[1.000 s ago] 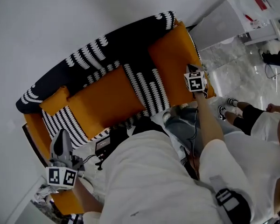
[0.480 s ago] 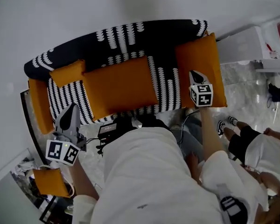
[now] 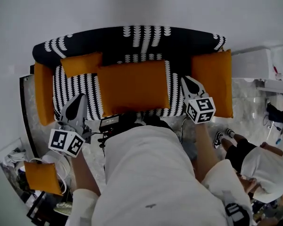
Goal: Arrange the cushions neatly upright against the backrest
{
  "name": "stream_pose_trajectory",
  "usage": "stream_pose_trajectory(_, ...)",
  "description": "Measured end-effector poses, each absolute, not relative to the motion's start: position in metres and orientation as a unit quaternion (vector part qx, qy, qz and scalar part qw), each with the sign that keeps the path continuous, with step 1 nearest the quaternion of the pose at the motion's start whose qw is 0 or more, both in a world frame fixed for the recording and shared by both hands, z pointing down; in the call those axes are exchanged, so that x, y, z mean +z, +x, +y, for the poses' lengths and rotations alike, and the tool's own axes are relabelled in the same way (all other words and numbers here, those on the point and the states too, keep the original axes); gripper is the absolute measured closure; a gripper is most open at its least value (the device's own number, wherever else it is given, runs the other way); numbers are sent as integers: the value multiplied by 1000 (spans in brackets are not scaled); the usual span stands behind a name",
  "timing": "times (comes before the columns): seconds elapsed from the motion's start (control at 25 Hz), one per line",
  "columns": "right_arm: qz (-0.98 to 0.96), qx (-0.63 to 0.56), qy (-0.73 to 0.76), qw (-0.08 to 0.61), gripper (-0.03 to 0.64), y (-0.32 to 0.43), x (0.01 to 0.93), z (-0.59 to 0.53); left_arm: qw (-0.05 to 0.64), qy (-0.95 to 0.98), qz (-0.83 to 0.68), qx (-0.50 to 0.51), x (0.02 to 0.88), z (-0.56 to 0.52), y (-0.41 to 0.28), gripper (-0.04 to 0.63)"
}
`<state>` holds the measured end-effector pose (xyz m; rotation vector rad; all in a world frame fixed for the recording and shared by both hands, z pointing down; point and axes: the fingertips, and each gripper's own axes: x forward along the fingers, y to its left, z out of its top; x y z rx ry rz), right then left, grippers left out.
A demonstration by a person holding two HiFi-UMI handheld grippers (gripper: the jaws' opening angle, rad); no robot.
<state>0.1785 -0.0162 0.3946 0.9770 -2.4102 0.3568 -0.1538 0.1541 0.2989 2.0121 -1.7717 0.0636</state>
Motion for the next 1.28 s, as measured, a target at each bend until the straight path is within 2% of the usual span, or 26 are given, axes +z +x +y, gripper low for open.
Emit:
stream_pose_trajectory(0.2,-914,127,317,220,603,107,375,7,231,732,-641,1,304,159,-193,581)
stream_pose_trajectory(0.52,-910,123,323,230,603,55,376,16,251,759,-600,8,331,146,-232,580)
stream_pose_trajectory(0.88,-881,148,341,291,603,71,409,6,311,781,-536,73,392,111,-224,580)
stream_pose_trajectory(1.16,-866,184,315,342,601,97,468,-18,368,742,-554,86,448,85,-210,578)
stream_pose_trajectory(1.28,-856,215,314,350,589,111,502,-30,412,724,-545,91,481,89,-202,530)
